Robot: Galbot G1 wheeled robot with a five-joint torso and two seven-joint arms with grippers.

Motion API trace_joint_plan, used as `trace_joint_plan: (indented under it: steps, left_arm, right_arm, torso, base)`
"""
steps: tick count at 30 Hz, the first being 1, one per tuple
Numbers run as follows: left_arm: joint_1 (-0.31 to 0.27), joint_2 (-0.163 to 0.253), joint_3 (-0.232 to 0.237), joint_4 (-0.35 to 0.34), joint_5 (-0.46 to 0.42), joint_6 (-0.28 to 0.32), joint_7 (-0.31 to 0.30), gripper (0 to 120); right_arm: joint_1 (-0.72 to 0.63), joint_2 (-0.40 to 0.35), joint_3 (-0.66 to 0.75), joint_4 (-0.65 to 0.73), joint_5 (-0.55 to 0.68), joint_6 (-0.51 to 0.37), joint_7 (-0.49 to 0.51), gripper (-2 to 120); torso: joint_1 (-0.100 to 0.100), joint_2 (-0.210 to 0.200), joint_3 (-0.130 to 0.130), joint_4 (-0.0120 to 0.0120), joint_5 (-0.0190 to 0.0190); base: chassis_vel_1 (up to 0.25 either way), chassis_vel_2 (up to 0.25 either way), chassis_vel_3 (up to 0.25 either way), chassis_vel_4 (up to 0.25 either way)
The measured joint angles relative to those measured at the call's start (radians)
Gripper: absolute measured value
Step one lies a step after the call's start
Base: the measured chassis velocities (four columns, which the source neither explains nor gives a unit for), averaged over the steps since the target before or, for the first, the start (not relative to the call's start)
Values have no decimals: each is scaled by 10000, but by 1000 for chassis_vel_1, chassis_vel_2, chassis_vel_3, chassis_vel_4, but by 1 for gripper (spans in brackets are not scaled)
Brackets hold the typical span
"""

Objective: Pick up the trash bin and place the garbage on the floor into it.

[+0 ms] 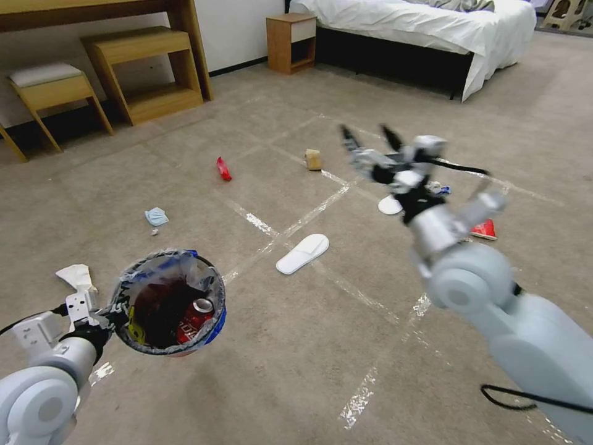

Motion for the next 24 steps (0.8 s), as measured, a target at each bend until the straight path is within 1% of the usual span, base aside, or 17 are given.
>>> trace_joint_plan:
  steps: [1,2,3,4,5,6,7,10,11,13,14,16,17,19,20,21,24]
  left_arm:
    - [292,-200,-277,-177,119,-44,49,1]
    - [375,-268,-364,-242,167,-59,58,1]
    - [375,-268,-364,-242,167,-59,58,1]
    - [404,-292,-402,-270,187,-63,62,1]
    - [443,-315,-455,-302,217,-79,80,1]
    - [443,-315,-455,-302,217,-79,80,1]
    - [473,-322,-501,-312,240,-110,104,1]
    - [571,-371,-657,-319,312,-201,150,1]
    - [571,-371,-657,-319,312,-201,150,1]
    - [644,-418,-732,-314,456,-305,222,1]
    - [644,-418,-732,-314,456,-305,222,1]
    - [674,-482,-739,-275,596,-396,290,1]
    - [674,-482,-739,-275,596,-396,290,1]
    - [691,-556,-711,-211,803,-491,370,1]
    - [691,-573,-697,-186,853,-509,388,1]
    - [691,-573,-697,-186,853,-509,388,1]
    - [673,-604,-672,-46,977,-589,418,1]
  right_arm:
    - [-316,158,388,17,-135,0,7,100]
    - [-732,237,834,115,-302,40,6,100]
    - [-732,237,834,115,-302,40,6,100]
    - [-1070,284,1233,225,-426,55,-2,100]
    - [-1602,352,1844,423,-596,75,-7,100]
    - [-1602,352,1844,423,-596,75,-7,100]
    - [-1936,401,2201,541,-730,68,-4,100]
    - [-3234,673,3215,847,-1489,47,177,100]
    - [-3234,673,3215,847,-1489,47,177,100]
    - [-4336,1002,3727,942,-2155,149,264,100]
    - [-4336,1002,3727,942,-2155,149,264,100]
    - [-5110,1357,3875,920,-2934,371,323,100]
    - [-5110,1357,3875,920,-2934,371,323,100]
    - [-5766,1869,3866,808,-3913,739,302,100]
    - [-5939,2045,3820,787,-4126,799,294,100]
    - [-5939,2045,3820,787,-4126,799,294,100]
    - [-6412,2705,3543,623,-4823,1037,302,100]
  torso:
    - [0,1,0,21,2]
    - [0,1,0,21,3]
    - [0,1,0,21,3]
    - [0,0,0,20,-2]
    - [0,0,0,7,-6]
    - [0,0,0,7,-6]
    - [0,0,0,-3,-3]
    - [0,0,0,0,-2]
    - [0,0,0,0,-2]
    - [0,1,-1,6,-2]
    - [0,1,-1,6,-2]
    - [0,0,0,4,-2]
    - [0,0,0,4,-2]
    - [0,1,0,5,-2]
    - [0,1,0,5,-3]
    - [0,1,0,5,-3]
    - [0,0,0,5,-5]
  base:
    - [0,0,0,0]
    - [0,0,0,0]
    - [0,0,0,0]
    - [0,0,0,0]
    - [0,0,0,0]
    - [0,0,0,0]
    - [0,0,0,0]
    - [0,0,0,0]
    - [0,0,0,0]
    - [0,0,0,0]
    - [0,0,0,0]
    - [0,0,0,0]
    - [0,0,0,0]
    - [0,0,0,0]
    - [0,0,0,0]
    - [0,0,0,0]
    - [0,0,0,0]
